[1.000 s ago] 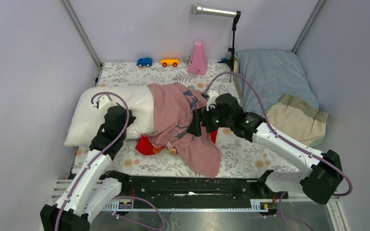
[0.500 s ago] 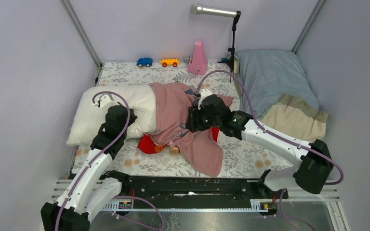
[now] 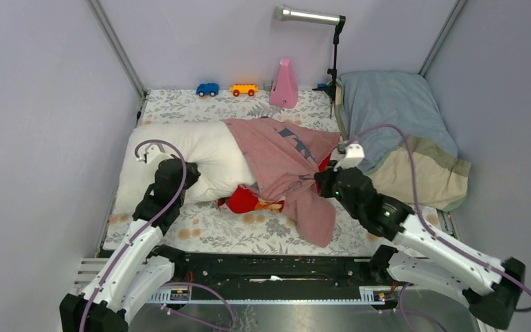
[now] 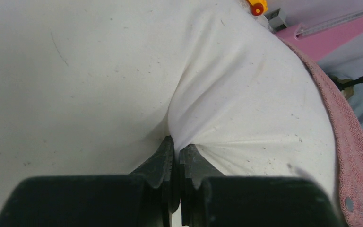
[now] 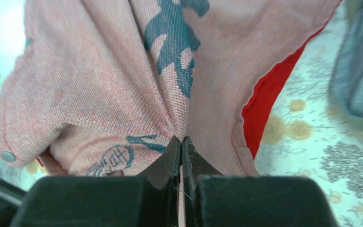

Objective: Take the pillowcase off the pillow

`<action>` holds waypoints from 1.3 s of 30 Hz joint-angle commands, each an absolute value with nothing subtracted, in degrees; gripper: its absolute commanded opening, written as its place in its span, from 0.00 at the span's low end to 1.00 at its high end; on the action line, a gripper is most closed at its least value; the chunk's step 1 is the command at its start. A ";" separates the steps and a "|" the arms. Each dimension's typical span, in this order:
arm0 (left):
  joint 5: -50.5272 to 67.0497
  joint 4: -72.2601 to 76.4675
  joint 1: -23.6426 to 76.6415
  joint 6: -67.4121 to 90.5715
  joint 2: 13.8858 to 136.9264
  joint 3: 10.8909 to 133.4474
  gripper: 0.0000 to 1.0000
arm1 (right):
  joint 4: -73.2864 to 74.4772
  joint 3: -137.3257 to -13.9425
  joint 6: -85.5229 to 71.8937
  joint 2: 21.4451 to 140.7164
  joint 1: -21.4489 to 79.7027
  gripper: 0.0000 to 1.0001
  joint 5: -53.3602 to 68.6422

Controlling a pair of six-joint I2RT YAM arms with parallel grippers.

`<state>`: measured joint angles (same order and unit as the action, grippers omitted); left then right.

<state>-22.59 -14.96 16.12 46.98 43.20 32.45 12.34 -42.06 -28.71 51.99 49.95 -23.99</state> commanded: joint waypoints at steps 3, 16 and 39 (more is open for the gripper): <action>-34.21 -11.19 12.08 49.00 42.74 30.95 0.00 | 18.58 -40.84 -25.58 35.29 46.51 0.00 -54.13; -36.01 -10.24 4.29 50.71 45.04 30.53 0.00 | 18.03 -40.26 -27.67 16.07 46.47 0.00 -69.04; -16.62 -10.30 9.69 39.05 49.04 38.24 0.63 | 14.40 -49.78 -23.24 51.39 46.58 0.49 -19.19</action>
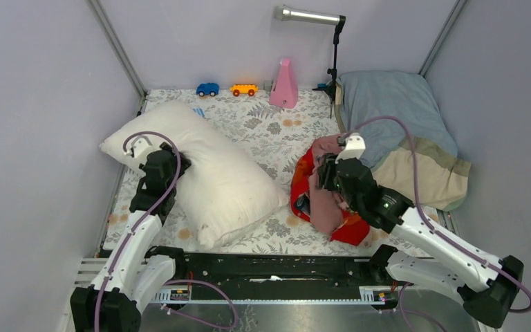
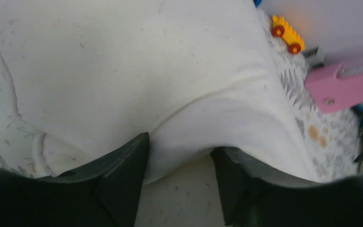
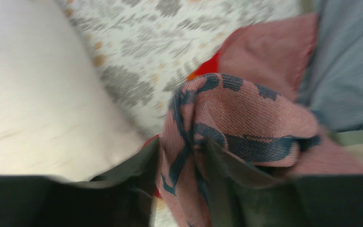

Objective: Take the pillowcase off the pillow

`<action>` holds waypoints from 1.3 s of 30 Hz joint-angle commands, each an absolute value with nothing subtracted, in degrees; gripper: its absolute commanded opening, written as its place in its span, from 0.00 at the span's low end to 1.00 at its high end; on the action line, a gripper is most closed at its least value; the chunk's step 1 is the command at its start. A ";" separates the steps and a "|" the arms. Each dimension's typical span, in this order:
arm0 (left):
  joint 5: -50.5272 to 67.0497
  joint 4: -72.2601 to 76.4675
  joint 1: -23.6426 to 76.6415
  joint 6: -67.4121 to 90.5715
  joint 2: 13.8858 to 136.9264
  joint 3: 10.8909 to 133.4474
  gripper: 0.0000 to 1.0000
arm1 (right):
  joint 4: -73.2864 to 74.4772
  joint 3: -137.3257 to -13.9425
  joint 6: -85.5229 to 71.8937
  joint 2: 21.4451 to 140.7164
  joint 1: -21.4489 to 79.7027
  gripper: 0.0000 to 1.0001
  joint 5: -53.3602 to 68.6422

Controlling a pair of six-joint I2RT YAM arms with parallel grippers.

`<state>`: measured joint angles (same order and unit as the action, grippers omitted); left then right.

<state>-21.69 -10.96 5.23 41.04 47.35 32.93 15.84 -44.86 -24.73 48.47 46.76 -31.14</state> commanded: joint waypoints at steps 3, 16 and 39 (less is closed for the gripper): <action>-18.14 -16.50 13.47 38.75 49.82 42.75 0.88 | 15.55 -51.15 -22.38 52.83 46.58 0.99 -18.50; -20.60 -29.12 35.33 38.70 51.22 56.95 0.99 | 29.10 -46.10 -37.95 59.14 46.52 1.00 -32.74; 3.70 -23.22 47.11 39.06 61.35 40.16 0.99 | -14.22 -42.13 -51.45 84.71 31.82 1.00 10.05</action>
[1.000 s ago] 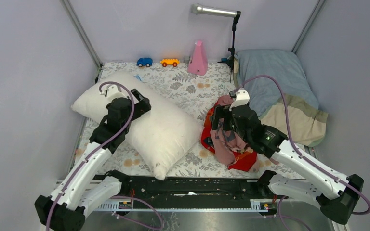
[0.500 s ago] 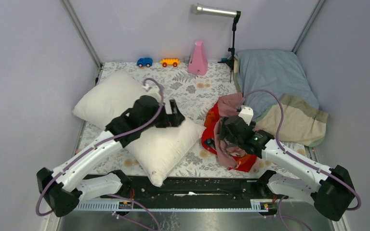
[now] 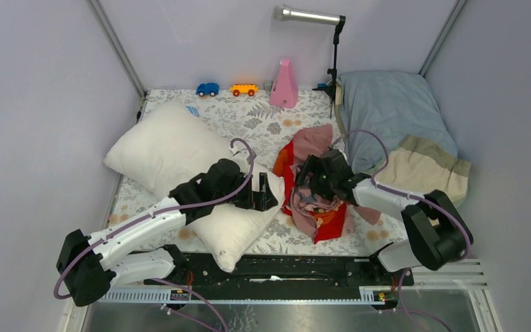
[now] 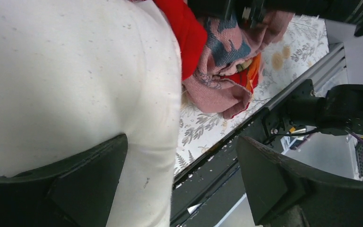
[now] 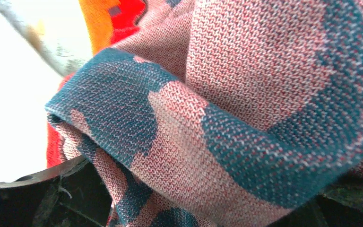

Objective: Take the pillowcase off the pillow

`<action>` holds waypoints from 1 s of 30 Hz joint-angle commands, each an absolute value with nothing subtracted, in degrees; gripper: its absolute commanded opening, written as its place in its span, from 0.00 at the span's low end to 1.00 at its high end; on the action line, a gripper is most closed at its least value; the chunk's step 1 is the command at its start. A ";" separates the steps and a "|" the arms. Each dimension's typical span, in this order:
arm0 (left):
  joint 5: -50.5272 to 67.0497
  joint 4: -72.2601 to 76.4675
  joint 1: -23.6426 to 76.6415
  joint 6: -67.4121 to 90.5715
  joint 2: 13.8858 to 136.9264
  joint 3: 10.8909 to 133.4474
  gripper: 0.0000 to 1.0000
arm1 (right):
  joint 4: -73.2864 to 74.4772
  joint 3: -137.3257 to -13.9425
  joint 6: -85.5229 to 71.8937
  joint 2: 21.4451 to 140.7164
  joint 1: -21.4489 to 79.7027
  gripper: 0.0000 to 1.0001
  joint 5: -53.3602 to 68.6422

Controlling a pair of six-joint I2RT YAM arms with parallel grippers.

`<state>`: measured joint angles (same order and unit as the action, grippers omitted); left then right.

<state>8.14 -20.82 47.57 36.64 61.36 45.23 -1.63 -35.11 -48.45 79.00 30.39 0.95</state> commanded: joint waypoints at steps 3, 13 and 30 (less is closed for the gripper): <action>4.84 -18.35 43.33 40.52 63.20 35.12 0.99 | -13.45 -52.93 -49.86 91.52 32.04 0.99 8.89; 7.51 4.98 28.87 41.29 77.41 32.88 0.99 | 5.77 -90.26 -29.52 101.37 32.03 1.00 9.13; 4.48 5.76 21.74 33.77 113.23 83.21 0.99 | -3.51 -59.04 -21.05 74.76 27.60 1.00 -17.07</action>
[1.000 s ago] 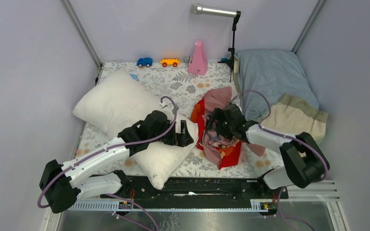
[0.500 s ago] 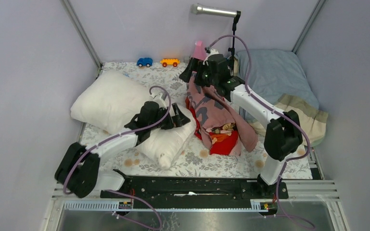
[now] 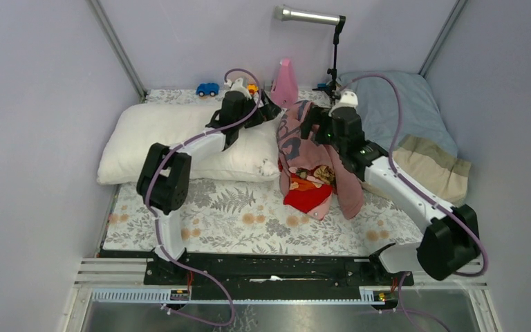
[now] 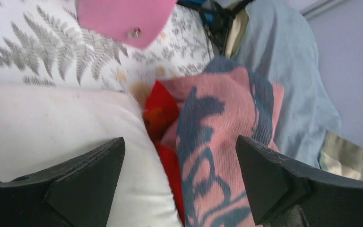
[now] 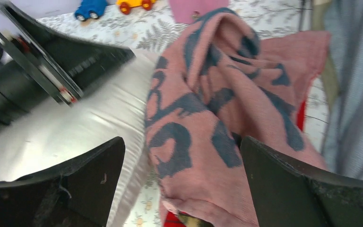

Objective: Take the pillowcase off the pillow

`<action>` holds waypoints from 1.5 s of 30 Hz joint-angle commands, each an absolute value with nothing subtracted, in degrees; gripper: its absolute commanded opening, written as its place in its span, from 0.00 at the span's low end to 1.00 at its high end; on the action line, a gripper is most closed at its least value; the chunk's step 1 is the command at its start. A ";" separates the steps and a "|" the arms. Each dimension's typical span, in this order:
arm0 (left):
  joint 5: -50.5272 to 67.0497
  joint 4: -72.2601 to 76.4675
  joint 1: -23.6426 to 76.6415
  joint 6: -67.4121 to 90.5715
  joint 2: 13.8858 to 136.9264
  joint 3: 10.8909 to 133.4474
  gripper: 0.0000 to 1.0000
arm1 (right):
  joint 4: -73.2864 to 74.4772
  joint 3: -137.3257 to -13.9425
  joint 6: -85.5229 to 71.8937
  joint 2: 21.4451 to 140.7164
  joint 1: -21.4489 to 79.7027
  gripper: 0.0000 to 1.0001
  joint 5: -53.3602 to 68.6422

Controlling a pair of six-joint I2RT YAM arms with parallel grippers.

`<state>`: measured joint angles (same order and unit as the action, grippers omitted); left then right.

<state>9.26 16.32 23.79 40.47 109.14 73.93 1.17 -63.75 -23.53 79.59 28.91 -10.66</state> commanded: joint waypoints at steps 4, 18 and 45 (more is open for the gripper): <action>3.37 9.35 22.23 29.72 101.46 75.92 0.99 | -4.01 -53.21 -17.60 69.01 25.91 1.00 -18.06; -26.23 12.62 22.59 16.84 62.59 37.67 0.99 | -24.69 -27.28 -8.18 61.42 14.93 1.00 -19.44; -12.34 55.43 10.61 0.90 77.02 15.34 0.91 | -76.42 -11.30 0.93 89.39 6.15 1.00 -19.59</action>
